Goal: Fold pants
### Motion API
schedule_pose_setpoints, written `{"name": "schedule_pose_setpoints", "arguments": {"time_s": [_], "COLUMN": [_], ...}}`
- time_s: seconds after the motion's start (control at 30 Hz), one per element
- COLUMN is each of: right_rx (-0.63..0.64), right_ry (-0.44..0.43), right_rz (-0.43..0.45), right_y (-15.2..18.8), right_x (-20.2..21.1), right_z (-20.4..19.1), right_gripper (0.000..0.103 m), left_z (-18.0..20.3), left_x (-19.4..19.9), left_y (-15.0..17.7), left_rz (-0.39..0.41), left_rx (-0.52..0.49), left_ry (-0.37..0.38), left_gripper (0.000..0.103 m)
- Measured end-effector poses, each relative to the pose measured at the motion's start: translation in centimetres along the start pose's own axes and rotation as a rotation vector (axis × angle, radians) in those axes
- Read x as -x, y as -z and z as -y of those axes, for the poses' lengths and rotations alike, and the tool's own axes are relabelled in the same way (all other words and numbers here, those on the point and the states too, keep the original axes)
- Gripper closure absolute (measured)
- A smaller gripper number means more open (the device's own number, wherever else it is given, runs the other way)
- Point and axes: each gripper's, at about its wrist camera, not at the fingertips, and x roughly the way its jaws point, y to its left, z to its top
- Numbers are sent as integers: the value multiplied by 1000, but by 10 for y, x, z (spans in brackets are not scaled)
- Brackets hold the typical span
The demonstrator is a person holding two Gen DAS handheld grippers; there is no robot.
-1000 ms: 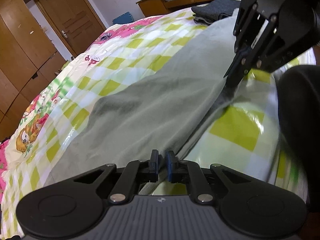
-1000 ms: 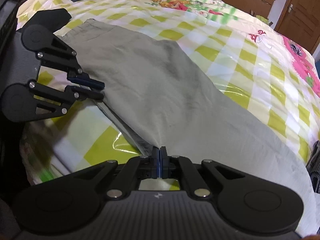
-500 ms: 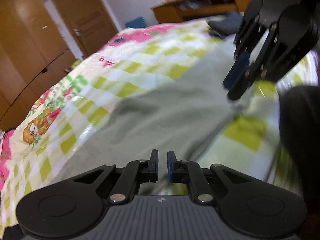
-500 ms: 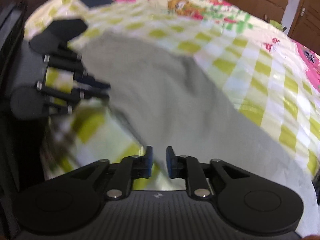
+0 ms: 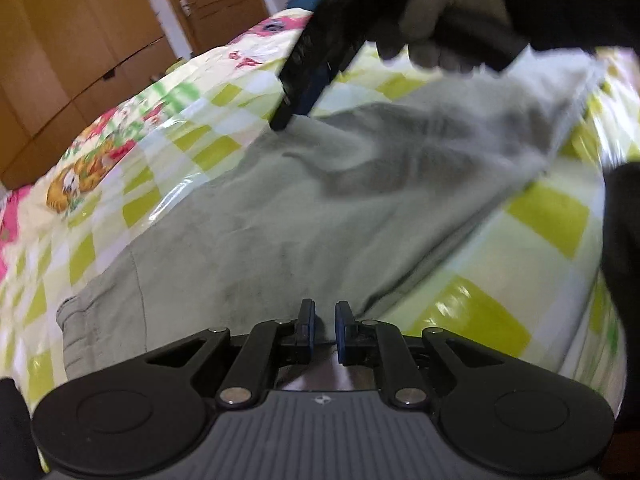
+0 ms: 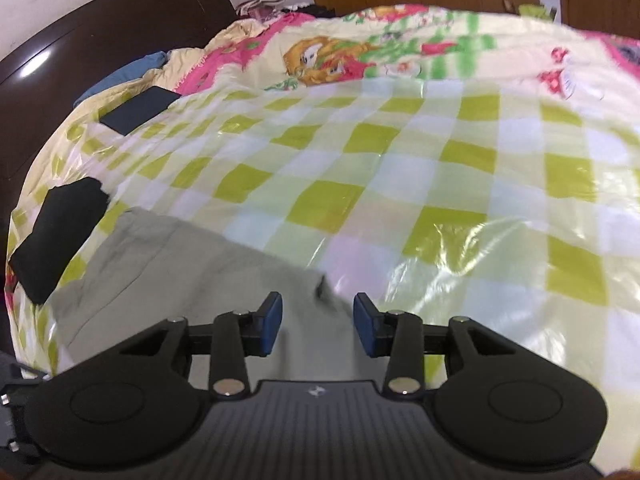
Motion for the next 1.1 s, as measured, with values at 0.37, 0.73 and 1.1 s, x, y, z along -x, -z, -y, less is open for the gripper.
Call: {"name": "schedule_pose_setpoints", "arguments": {"time_s": [0.37, 0.73, 1.1], "right_rx": [-8, -310, -173], "right_ry": [-210, -7, 125], "right_rz": [-137, 103, 116], "right_y": [16, -21, 43], "right_x": [-11, -10, 65], "right_z": [-14, 39, -34], "right_gripper": [60, 61, 60], "left_z": [-16, -52, -82], "left_x": [-8, 5, 19], "left_y": [-2, 18, 55], "left_rz": [17, -36, -82], "left_rx": [54, 143, 201], "left_ry": [-27, -180, -417], "left_gripper": [75, 70, 59]}}
